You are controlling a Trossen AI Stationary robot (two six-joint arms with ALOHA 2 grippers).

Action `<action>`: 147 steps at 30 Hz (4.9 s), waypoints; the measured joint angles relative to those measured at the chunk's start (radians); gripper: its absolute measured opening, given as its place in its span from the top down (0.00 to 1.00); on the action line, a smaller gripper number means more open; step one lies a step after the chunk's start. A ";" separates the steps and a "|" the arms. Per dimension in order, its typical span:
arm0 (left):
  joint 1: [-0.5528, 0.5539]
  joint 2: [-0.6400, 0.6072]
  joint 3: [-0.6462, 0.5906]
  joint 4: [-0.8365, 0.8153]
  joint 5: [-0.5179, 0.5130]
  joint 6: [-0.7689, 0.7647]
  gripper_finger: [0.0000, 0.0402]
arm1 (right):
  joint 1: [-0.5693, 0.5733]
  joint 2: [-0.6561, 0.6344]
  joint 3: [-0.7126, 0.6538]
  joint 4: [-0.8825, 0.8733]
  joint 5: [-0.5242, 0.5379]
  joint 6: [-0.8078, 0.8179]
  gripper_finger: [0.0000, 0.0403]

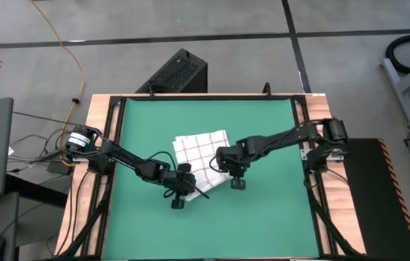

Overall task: Roll towel into tight, uniform cylinder
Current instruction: Roll the white towel

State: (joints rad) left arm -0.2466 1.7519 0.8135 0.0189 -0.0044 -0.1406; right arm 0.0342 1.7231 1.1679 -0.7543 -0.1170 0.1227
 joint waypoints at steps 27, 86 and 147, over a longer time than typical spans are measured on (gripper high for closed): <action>-0.003 -0.226 0.000 -0.062 0.091 -0.214 1.00 | -0.121 0.160 0.003 0.082 -0.047 -0.016 0.95; -0.239 -0.027 0.309 -0.501 -0.583 -0.184 1.00 | -0.120 0.163 0.001 0.217 -0.057 0.009 0.95; -0.168 0.063 0.148 -0.499 -0.568 -0.341 1.00 | -0.119 0.163 0.001 0.211 -0.066 0.033 0.95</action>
State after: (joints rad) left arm -0.4149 1.8145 0.9614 -0.4798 -0.5728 -0.4818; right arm -0.0849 1.8866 1.1693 -0.5436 -0.1825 0.1562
